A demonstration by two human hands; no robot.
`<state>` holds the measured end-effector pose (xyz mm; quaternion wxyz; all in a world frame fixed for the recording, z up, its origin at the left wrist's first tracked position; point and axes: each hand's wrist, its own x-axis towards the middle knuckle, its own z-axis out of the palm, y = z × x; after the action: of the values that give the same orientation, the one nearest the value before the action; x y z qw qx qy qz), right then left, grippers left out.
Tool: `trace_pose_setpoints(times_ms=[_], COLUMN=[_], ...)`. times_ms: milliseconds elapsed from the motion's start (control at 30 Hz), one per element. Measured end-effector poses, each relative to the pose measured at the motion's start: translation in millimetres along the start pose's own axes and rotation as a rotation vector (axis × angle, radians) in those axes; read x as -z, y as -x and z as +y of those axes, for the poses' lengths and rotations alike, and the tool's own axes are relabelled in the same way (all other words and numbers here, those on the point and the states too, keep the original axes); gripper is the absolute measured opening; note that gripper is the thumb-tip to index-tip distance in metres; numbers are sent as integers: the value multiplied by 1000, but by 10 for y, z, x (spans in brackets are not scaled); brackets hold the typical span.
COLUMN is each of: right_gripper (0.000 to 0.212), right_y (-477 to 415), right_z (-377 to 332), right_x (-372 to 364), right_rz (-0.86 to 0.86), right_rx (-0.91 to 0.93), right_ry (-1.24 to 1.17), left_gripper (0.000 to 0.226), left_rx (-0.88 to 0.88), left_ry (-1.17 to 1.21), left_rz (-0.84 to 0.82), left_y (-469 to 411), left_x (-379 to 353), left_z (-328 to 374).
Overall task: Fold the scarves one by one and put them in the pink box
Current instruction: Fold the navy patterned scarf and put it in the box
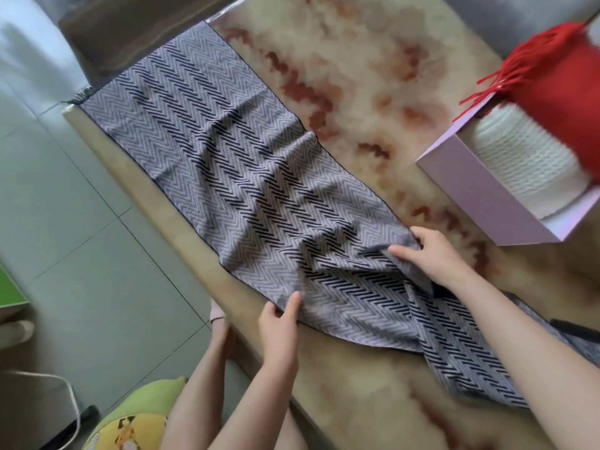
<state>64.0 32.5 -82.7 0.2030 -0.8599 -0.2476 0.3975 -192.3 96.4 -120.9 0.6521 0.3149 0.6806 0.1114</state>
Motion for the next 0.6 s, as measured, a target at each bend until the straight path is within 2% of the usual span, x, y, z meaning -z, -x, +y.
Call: trace_pose_setpoints(times_ms=[100,167,267,367,433,500,533,600], right_gripper=[17,22,51,66,55,28,22,22], right_y=[-24,-56,0,114,208,297,346,429], right_z=[43,112,265,438,610,743,787,841], right_x=[141,204,214,191,189,204,236,319], right_rz=[272,304,105,-71,-106,-3,65,144], right_rx=[11,-41,-138,-166,-133,-100,-97,-95], right_ry=[-72,-40,154,145,136,98,54,10], left_gripper=[8,16,26,35,34,22,16,13], left_rx=[-25,13,166,236,241,249,238,224], left_ry=[8,64,141,44,-8,-35,-61,-82], left_rz=[117,119,-37,-147,-172,-161,-141,-99], left_y=[25,120,323,458,531,602,644,725], left_x=[61,99,39,-86,-179,-267,-309,-348], left_z=[-128,-192,-288,-467,-595,-692,-724,-761])
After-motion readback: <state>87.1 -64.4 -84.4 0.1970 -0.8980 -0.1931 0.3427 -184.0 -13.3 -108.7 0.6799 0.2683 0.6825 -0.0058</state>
